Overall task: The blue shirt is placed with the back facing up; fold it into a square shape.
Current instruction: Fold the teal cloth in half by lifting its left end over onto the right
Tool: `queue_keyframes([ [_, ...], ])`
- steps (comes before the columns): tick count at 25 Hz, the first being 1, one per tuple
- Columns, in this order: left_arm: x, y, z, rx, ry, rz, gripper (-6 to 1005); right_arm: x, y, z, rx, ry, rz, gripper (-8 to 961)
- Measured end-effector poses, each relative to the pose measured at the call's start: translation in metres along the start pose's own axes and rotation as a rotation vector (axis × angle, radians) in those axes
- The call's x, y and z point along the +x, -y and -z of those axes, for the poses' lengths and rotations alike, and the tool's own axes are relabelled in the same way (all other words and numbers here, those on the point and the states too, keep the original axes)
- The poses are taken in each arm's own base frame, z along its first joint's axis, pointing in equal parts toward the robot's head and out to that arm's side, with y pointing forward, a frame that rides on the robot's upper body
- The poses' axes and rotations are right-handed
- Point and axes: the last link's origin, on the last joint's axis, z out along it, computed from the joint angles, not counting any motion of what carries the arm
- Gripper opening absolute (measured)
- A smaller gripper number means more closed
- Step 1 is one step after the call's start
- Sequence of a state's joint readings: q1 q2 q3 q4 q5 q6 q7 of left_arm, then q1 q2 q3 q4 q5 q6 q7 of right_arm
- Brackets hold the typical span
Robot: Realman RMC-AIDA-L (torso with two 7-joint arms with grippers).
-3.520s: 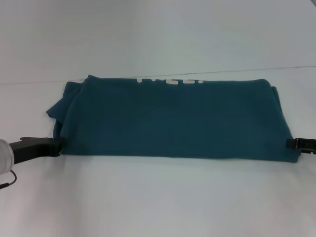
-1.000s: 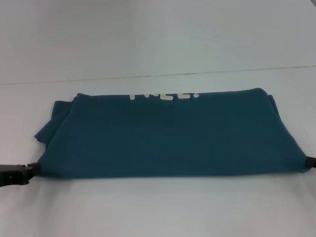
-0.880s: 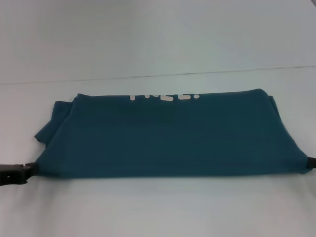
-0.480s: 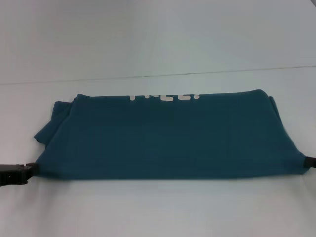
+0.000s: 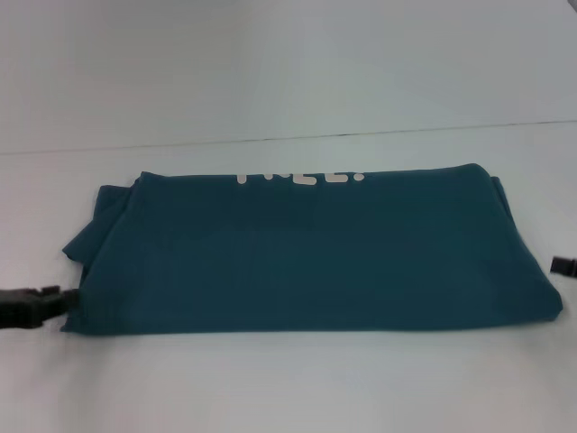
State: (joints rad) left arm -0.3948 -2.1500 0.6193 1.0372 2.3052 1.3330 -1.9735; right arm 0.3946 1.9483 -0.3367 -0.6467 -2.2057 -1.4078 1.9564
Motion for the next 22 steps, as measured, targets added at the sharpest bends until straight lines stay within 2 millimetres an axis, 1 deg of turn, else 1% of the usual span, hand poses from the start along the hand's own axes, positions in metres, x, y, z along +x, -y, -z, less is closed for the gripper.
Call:
queue_keyframes([
  [6, 0.009, 0.010, 0.017, 0.040, -0.045, 0.072, 370, -0.015, -0.001, 0.010, -0.012, 0.098, 0.007, 387],
  [10, 0.007, 0.007, 0.022, 0.011, -0.038, 0.112, 560, -0.025, -0.009, 0.011, -0.063, 0.141, 0.038, 483],
  [11, 0.007, 0.007, 0.022, 0.011, -0.038, 0.112, 583, -0.029, -0.012, 0.010, -0.079, 0.143, 0.048, 525],
  [12, 0.003, 0.004, 0.023, -0.012, -0.005, 0.174, 605, -0.032, -0.014, 0.009, -0.090, 0.145, 0.055, 567],
  [16, -0.001, 0.003, 0.025, -0.030, 0.061, 0.224, 695, -0.052, -0.026, 0.003, -0.130, 0.136, 0.092, 735],
  [22, -0.010, 0.002, 0.022, -0.035, 0.192, 0.283, 710, -0.073, -0.042, -0.006, -0.172, 0.108, 0.152, 899],
])
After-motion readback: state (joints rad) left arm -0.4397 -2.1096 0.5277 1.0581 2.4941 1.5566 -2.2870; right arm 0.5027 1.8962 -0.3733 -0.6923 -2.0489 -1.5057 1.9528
